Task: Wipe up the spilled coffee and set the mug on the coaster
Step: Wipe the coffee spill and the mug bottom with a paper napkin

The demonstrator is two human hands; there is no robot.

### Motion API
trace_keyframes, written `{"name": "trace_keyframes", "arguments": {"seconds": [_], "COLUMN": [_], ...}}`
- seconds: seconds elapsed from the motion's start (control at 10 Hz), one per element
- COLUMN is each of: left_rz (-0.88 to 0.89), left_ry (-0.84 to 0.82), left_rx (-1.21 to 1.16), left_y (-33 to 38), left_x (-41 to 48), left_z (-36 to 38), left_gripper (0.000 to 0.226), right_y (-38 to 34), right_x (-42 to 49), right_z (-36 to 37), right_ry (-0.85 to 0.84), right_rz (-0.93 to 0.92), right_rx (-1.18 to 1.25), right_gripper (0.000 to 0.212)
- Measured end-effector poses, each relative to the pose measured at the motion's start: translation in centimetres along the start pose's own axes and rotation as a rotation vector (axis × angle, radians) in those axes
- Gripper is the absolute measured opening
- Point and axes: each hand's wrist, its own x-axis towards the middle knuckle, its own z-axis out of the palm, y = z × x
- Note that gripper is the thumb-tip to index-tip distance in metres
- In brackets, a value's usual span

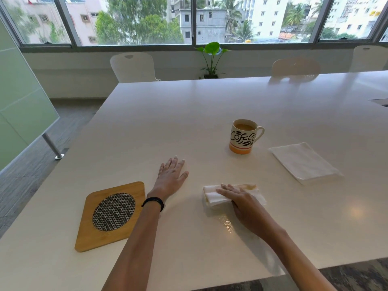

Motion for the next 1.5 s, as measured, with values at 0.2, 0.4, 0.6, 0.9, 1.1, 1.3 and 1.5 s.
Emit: {"name": "trace_keyframes", "arguments": {"seconds": [0.2,0.4,0.6,0.9,1.1,1.3,1.5], "left_rz": [0.013,0.023,0.032,0.034,0.032,0.032,0.031], "left_ry": [0.006,0.022,0.038,0.051,0.054,0.057,0.062], "left_rx": [-0.006,-0.003,-0.006,0.003,-0.009,-0.015,-0.014], "left_y": [-0.1,0.0,0.0,-0.1,-0.2,-0.2,-0.3], "left_x": [0.1,-0.2,-0.2,-0.1,-0.1,0.0,0.2], "left_z": [0.1,0.1,0.1,0.2,0.3,0.4,0.5], "left_gripper": [0.055,0.055,0.055,0.054,0.054,0.054,0.054], "right_y": [-3.5,-2.5,-0.7,2.5,2.9,1.7,-0.9], "right_x": [-1.2,-2.5,-2.2,-3.4,-3.9,-4.8,-5.6], "right_z": [2.0,1.3,-0.9,-4.0,-4.2,-1.9,0.1], "right_ry": [-0.049,-0.211,-0.246,-0.11,0.099,0.128,0.039], "right_rz": [-0.134,-0.365,-0.368,-0.049,0.142,0.257,0.211], "right_rx": [-0.033,-0.065,-0.161,-0.149,-0.101,-0.058,0.009], "right_gripper": [0.059,0.05,0.052,0.052,0.054,0.051,0.049]}}
